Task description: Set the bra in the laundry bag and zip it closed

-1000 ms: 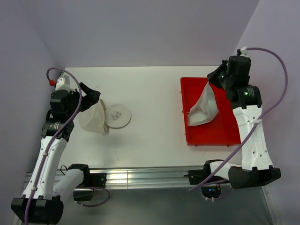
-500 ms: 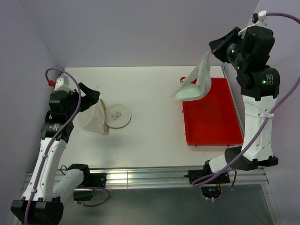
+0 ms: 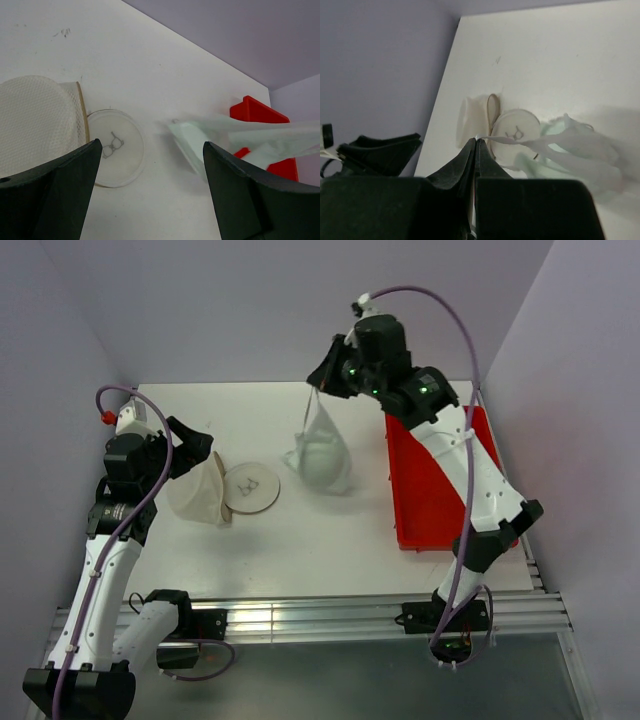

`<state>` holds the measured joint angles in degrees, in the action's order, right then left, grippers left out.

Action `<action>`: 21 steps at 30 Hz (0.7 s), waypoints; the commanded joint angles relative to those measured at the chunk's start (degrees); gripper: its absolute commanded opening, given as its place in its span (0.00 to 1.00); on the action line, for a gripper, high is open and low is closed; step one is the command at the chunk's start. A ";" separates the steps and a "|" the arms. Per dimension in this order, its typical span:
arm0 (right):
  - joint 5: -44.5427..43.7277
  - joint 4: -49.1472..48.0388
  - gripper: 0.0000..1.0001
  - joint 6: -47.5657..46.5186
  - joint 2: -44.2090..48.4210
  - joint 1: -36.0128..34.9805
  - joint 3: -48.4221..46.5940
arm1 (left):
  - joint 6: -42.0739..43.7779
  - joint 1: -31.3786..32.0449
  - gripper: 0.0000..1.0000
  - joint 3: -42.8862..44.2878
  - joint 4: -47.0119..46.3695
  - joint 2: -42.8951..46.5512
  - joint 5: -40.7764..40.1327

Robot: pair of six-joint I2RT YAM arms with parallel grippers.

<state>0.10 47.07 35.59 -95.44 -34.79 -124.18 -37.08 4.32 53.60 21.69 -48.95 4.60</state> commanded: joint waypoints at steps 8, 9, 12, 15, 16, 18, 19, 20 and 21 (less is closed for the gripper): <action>2.02 -10.06 0.00 -4.74 2.70 -4.59 13.85 | 0.34 0.08 0.90 -0.34 -2.00 0.61 -1.18; 1.05 -10.41 0.00 -5.18 3.15 -4.50 14.49 | 0.08 0.08 0.90 -0.34 -2.18 0.43 -0.74; 1.39 -9.80 0.00 -6.94 2.54 -3.89 13.88 | -0.27 0.08 0.89 -0.34 -2.44 -0.62 0.14; 3.75 -8.84 0.00 -9.04 -1.40 -3.36 9.77 | -0.71 0.08 0.89 -0.52 -2.80 -1.24 0.32; 4.81 -8.58 0.00 -9.31 -2.20 -3.53 8.79 | -0.80 0.08 0.89 -0.43 -2.88 -1.50 0.23; 5.79 -8.22 0.00 -9.49 -3.52 -3.62 7.64 | -0.80 0.08 0.89 -0.34 -2.71 -1.85 -0.03; 4.83 -8.05 0.00 -9.40 -3.79 -3.62 7.55 | -0.89 0.08 0.89 -0.43 -2.71 -2.20 -0.03; 2.91 -6.31 0.01 -9.40 -4.23 -3.54 7.38 | -0.98 0.08 0.89 -0.43 -2.71 -2.46 0.06; 1.06 -5.07 0.00 -10.19 -4.66 -3.36 7.63 | -1.15 0.08 0.88 -0.34 -2.62 -2.64 0.32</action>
<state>3.70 41.17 27.94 -98.37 -38.57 -114.30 -37.34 4.32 53.58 21.61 -51.29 4.25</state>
